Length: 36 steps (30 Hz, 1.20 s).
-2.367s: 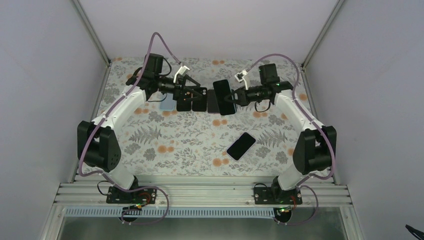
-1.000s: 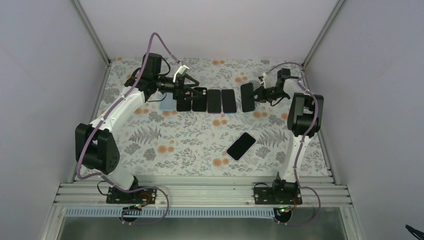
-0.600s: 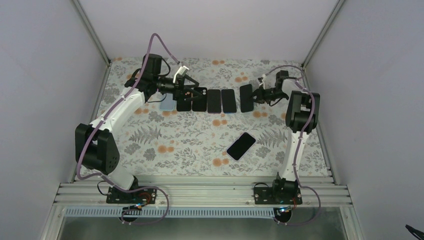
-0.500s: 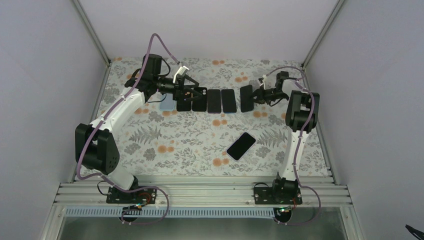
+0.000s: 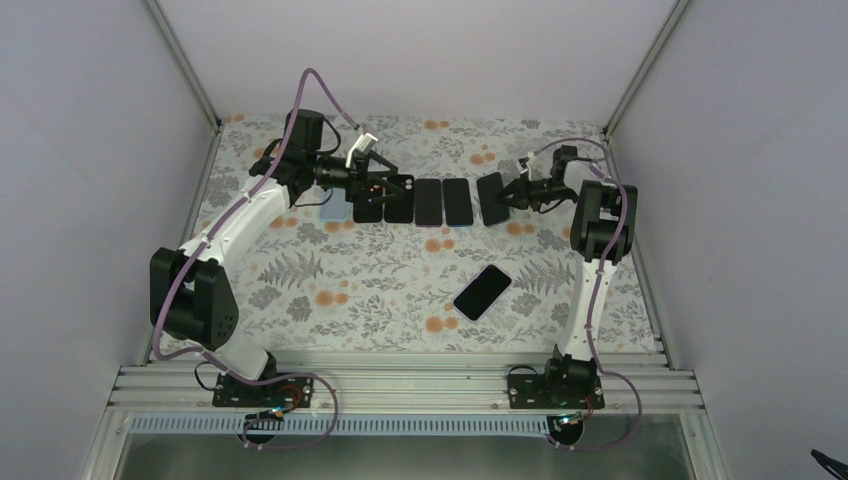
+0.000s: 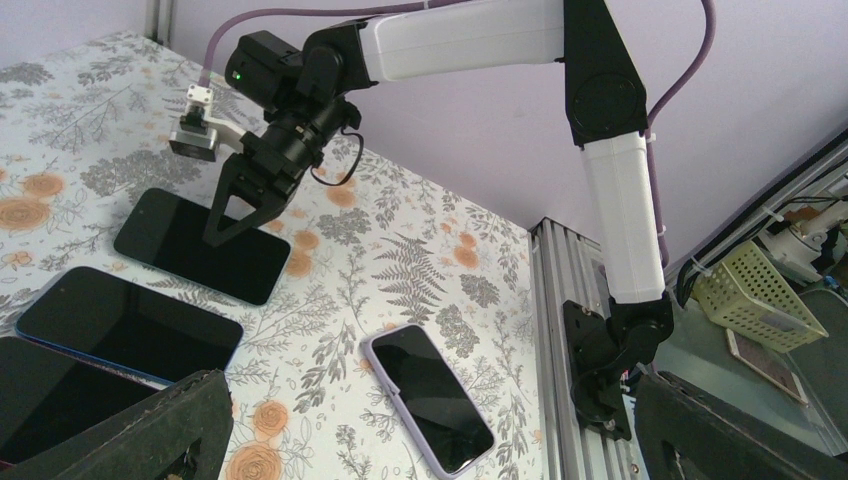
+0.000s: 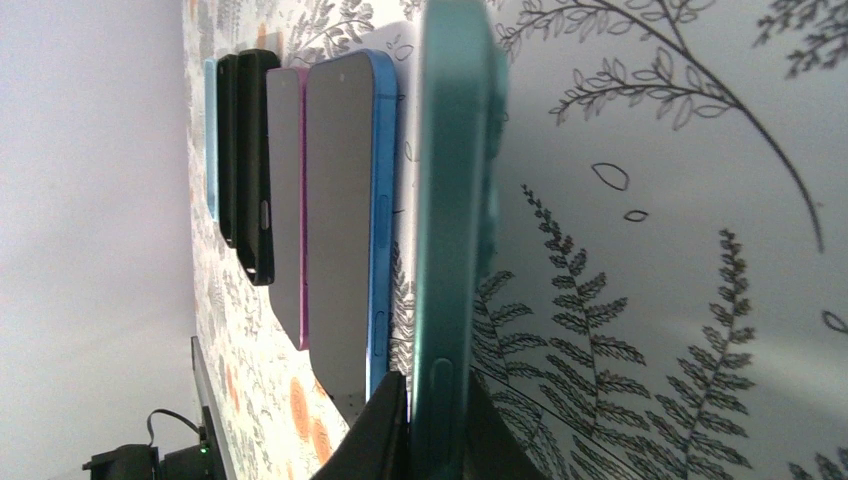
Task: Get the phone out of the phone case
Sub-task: Place the phone at the center of the board.
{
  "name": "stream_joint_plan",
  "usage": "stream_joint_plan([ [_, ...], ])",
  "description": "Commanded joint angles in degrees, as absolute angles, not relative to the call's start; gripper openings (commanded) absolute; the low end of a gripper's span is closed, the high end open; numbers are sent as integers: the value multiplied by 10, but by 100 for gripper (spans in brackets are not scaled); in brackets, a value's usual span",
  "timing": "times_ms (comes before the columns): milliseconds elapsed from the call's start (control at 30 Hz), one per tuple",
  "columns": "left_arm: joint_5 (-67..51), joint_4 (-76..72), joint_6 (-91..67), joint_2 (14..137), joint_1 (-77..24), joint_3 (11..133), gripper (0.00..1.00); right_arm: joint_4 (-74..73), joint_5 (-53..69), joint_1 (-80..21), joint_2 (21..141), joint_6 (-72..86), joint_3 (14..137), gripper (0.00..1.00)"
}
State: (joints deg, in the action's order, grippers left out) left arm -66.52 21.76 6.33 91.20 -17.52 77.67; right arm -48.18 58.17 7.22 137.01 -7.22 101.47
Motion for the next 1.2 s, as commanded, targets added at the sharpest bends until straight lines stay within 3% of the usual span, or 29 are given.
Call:
stream_joint_plan([
  [0,-677,200,62,897,-176,774,100,-449,615,76,1371,-37,1003,6],
  [367,-678,193,52,900,-176,772,100,-382,652,76,1366,33,948,5],
  [633,-678,191,49,903,-175,773,100,-366,643,75,1374,53,943,14],
  [1167,-679,184,38,911,-175,776,100,-305,640,76,1360,110,906,7],
])
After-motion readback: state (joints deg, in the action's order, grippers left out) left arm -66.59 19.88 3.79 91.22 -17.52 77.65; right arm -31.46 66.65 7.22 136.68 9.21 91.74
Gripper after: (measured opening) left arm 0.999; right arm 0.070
